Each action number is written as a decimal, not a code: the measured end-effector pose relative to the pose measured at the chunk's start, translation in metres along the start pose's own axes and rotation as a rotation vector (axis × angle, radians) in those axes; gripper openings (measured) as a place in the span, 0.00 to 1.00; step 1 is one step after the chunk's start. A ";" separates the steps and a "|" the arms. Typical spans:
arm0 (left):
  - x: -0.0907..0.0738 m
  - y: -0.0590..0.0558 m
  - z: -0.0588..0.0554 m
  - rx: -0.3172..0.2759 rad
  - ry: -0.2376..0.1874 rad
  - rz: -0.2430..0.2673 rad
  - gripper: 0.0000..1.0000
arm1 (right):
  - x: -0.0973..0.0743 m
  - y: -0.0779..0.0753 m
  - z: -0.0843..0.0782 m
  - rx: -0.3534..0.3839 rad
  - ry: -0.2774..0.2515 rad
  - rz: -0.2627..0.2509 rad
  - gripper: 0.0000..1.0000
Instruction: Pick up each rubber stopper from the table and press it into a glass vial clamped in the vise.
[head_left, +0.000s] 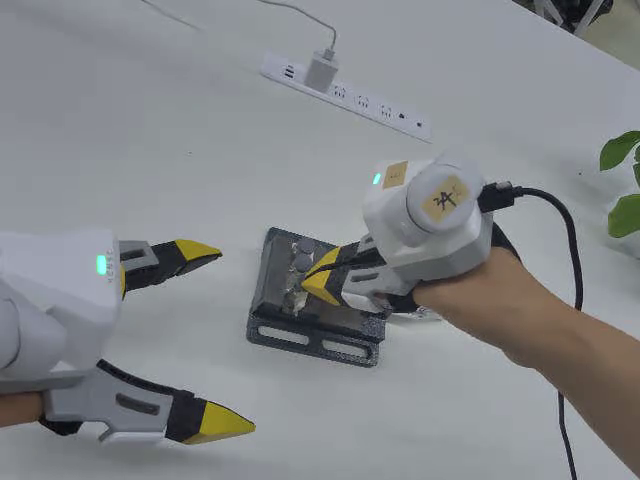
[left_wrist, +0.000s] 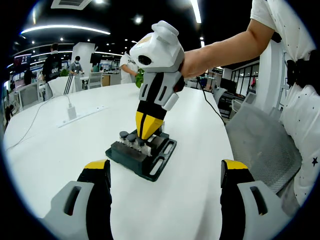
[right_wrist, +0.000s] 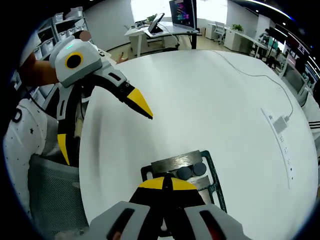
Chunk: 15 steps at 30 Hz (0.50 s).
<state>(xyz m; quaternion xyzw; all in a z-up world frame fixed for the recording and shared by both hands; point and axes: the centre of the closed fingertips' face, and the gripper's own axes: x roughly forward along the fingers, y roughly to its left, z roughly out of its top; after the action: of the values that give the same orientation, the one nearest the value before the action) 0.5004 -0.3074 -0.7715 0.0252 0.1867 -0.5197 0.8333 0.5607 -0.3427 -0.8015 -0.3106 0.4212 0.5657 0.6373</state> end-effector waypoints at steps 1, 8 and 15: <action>0.000 0.000 0.000 -0.001 -0.002 0.000 0.90 | 0.000 0.000 0.000 -0.005 0.004 -0.002 0.00; 0.002 0.000 0.002 -0.001 -0.008 -0.001 0.90 | 0.001 0.001 -0.001 0.009 0.010 0.001 0.00; 0.002 0.002 0.001 -0.004 -0.011 0.005 0.90 | 0.001 0.001 0.000 -0.015 0.025 -0.009 0.00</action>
<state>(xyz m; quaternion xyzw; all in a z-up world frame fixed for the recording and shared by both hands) 0.5027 -0.3084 -0.7710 0.0208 0.1830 -0.5175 0.8356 0.5602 -0.3420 -0.8025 -0.3245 0.4233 0.5620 0.6322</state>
